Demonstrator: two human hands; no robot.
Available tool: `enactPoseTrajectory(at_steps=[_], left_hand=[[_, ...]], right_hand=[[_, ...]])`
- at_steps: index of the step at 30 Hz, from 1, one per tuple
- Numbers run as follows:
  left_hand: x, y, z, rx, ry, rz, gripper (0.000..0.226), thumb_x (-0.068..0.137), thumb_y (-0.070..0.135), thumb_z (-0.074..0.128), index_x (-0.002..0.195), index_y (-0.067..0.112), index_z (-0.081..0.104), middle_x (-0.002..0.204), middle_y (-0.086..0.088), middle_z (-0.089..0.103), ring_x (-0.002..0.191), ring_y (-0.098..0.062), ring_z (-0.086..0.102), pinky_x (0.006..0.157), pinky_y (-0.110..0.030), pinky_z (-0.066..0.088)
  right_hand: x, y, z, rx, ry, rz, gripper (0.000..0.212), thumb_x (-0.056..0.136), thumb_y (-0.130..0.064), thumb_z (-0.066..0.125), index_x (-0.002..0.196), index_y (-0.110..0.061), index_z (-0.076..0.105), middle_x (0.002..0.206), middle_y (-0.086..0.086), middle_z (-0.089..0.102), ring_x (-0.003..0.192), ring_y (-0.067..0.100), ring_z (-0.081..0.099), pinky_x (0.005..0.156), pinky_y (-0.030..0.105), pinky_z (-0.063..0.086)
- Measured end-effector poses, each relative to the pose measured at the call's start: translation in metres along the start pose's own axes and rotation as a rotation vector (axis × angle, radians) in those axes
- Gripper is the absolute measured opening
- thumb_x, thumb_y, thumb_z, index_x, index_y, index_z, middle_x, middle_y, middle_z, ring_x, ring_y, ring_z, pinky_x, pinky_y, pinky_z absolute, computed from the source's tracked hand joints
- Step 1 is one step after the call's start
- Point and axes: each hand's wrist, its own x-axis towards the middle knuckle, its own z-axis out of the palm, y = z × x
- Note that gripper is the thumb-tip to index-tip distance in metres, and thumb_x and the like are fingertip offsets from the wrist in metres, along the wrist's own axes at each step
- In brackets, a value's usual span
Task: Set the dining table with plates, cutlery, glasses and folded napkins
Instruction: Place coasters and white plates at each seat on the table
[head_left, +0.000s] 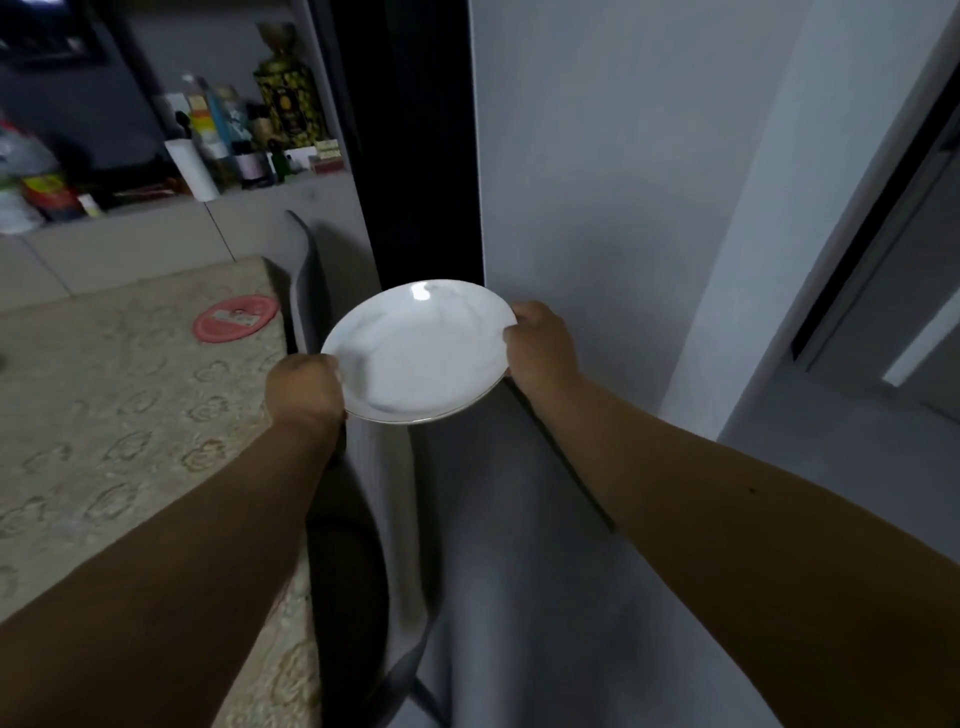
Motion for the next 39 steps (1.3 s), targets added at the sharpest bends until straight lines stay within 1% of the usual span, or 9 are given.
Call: enactPoseTrajectory(at_steps=[4,9,15,18,19,24,27,33,39], left_hand=[[0.041,0.005,0.014,-0.097,0.024,-0.048,0.019,0.093,0.015,0.054,0.105,0.004,0.064,0.09,-0.015,0.058,0.069,-0.026,0.054,0.057,-0.029,0.043],[0.098,0.022,0.036,-0.161,0.046,-0.06,0.018,0.091,0.012,0.056,0.1,-0.001,0.064,0.081,-0.019,0.055,0.057,-0.027,0.048,0.05,-0.029,0.039],[0.158,0.031,0.047,-0.172,0.115,-0.078,0.031,0.086,0.012,0.057,0.114,0.0,0.063,0.074,-0.004,0.053,0.066,-0.022,0.05,0.073,-0.036,0.044],[0.188,0.034,0.047,-0.158,0.15,-0.102,0.006,0.088,0.01,0.056,0.088,0.016,0.059,0.072,0.001,0.05,0.062,-0.015,0.047,0.061,-0.028,0.043],[0.2,0.035,0.047,-0.146,0.164,-0.101,0.015,0.089,0.01,0.055,0.078,0.019,0.055,0.071,0.003,0.048,0.06,-0.013,0.046,0.058,-0.027,0.042],[0.256,0.048,0.057,-0.089,0.249,-0.103,0.026,0.093,0.009,0.054,0.069,0.019,0.049,0.065,-0.004,0.047,0.052,-0.018,0.045,0.043,-0.024,0.04],[0.286,0.056,0.068,-0.089,0.357,-0.096,0.028,0.093,0.004,0.052,0.065,0.004,0.049,0.057,-0.015,0.041,0.03,-0.02,0.04,0.029,-0.014,0.025],[0.328,0.057,0.076,-0.165,0.534,-0.191,0.016,0.095,0.008,0.049,0.093,-0.006,0.056,0.062,-0.014,0.044,0.043,-0.022,0.037,0.044,-0.025,0.029],[0.378,0.045,0.053,-0.117,0.665,-0.233,0.018,0.095,0.011,0.049,0.087,-0.002,0.056,0.064,-0.017,0.049,0.044,-0.024,0.04,0.047,-0.028,0.033]], right_hand=[[0.047,-0.002,0.02,0.097,-0.052,0.049,0.031,0.081,-0.002,0.04,0.1,-0.015,0.061,0.096,0.004,0.062,0.093,0.027,0.061,0.084,0.048,0.055],[0.116,-0.007,0.045,0.109,-0.075,0.053,0.03,0.08,-0.003,0.039,0.096,-0.018,0.06,0.096,0.006,0.064,0.093,0.028,0.062,0.082,0.05,0.055],[0.185,-0.017,0.083,0.131,-0.144,0.052,0.027,0.078,-0.005,0.041,0.082,-0.025,0.059,0.093,0.005,0.065,0.09,0.029,0.063,0.08,0.05,0.056],[0.222,-0.024,0.107,0.15,-0.213,0.039,0.027,0.076,-0.007,0.043,0.073,-0.031,0.055,0.092,0.003,0.065,0.09,0.029,0.063,0.08,0.051,0.056],[0.235,-0.027,0.115,0.156,-0.242,0.036,0.027,0.076,-0.008,0.043,0.073,-0.031,0.056,0.092,0.003,0.065,0.091,0.029,0.063,0.08,0.051,0.056],[0.308,-0.043,0.153,0.154,-0.387,-0.02,0.027,0.079,-0.006,0.044,0.082,-0.029,0.059,0.091,0.002,0.066,0.088,0.027,0.065,0.08,0.051,0.056],[0.355,-0.054,0.174,0.141,-0.49,-0.06,0.023,0.086,-0.009,0.046,0.095,-0.026,0.057,0.088,-0.006,0.062,0.084,0.019,0.062,0.083,0.044,0.056],[0.416,-0.072,0.233,0.072,-0.633,-0.142,0.028,0.09,-0.011,0.046,0.113,-0.022,0.059,0.094,-0.006,0.058,0.088,0.016,0.056,0.079,0.031,0.049],[0.449,-0.084,0.318,-0.016,-0.73,-0.171,0.032,0.091,-0.016,0.045,0.121,-0.021,0.057,0.112,0.001,0.061,0.099,0.021,0.057,0.08,0.032,0.049]])
